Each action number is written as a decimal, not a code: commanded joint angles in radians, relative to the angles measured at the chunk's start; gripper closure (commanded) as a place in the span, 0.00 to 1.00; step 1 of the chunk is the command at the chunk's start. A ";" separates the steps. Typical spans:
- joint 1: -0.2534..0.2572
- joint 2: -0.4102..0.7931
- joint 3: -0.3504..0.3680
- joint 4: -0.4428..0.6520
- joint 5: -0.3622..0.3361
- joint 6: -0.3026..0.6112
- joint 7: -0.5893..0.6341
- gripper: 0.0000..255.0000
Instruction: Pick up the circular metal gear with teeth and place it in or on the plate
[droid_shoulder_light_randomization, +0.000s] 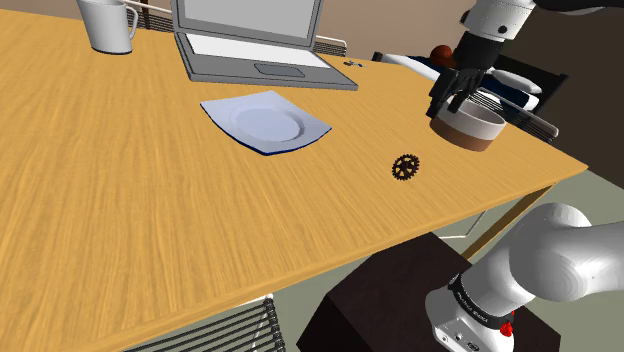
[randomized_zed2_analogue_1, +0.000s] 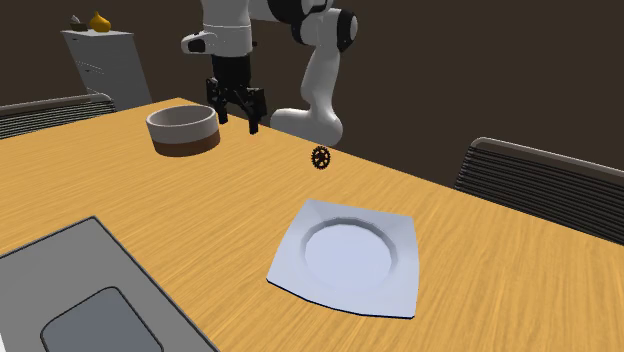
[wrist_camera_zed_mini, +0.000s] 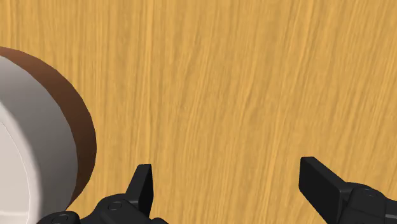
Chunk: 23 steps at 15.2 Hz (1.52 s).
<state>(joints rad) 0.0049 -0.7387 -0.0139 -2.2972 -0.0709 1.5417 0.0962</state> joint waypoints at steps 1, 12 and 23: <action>0.000 0.000 0.000 0.000 0.000 0.000 0.000 0.00; 0.088 -0.105 0.113 -0.107 0.323 0.042 0.238 0.00; 0.121 -0.132 0.177 -0.223 0.430 0.161 0.291 0.00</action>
<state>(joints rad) 0.1247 -0.8690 0.1594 -2.5067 0.3560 1.6902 0.3891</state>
